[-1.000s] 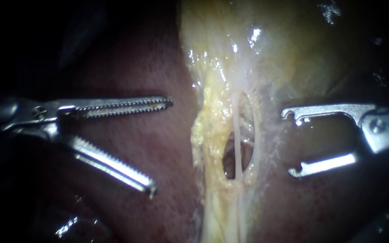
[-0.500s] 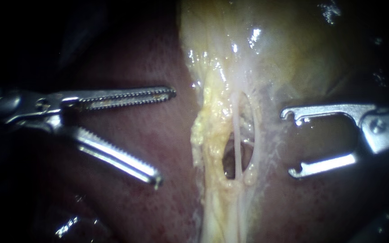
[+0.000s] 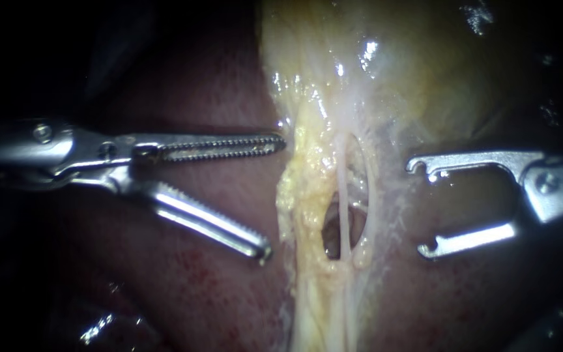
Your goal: Grabbing gallbladder
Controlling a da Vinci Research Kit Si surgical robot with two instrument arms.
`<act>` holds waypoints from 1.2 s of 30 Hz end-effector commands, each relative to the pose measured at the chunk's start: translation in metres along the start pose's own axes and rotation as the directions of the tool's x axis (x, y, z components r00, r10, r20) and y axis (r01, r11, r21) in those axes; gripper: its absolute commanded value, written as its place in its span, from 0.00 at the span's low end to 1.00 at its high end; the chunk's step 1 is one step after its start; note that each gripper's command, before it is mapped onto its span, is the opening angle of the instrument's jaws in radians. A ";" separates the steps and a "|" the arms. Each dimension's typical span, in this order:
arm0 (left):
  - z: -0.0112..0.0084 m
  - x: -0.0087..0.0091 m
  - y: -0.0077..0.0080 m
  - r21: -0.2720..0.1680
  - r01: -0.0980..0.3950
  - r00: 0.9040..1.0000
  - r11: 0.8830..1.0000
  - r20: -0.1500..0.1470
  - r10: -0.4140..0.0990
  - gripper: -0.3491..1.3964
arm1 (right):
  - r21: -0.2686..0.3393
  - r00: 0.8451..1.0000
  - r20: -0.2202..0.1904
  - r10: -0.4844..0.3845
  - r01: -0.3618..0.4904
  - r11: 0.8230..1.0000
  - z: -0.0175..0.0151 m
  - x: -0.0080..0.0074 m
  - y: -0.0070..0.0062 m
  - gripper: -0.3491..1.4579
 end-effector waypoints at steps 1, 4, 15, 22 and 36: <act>0.0002 0.0004 0.0000 -0.002 0.000 1.000 1.000 -0.004 0.000 0.60 | 0.000 1.000 0.000 0.000 0.000 1.000 0.0000 0.0000 0.0000 0.50; 0.0009 0.0015 0.0004 -0.006 -0.005 1.000 1.000 -0.012 0.005 0.60 | 0.000 1.000 0.000 0.000 0.000 1.000 0.0000 0.0000 0.0000 0.50; 0.0022 0.0022 0.0017 -0.014 0.016 0.999 1.000 -0.028 -0.017 0.53 | 0.000 1.000 0.000 0.000 0.000 1.000 0.0000 -0.0001 -0.0001 0.50; 0.0030 0.0019 0.0021 -0.021 0.077 0.997 0.997 -0.030 -0.078 0.32 | 0.000 1.000 0.000 -0.001 0.001 1.000 0.0000 -0.0001 -0.0001 0.50; 0.0024 0.0024 0.0026 -0.024 0.128 0.990 0.992 -0.062 -0.129 0.00 | 0.000 1.000 0.000 -0.001 0.001 1.000 0.0000 -0.0001 -0.0001 0.50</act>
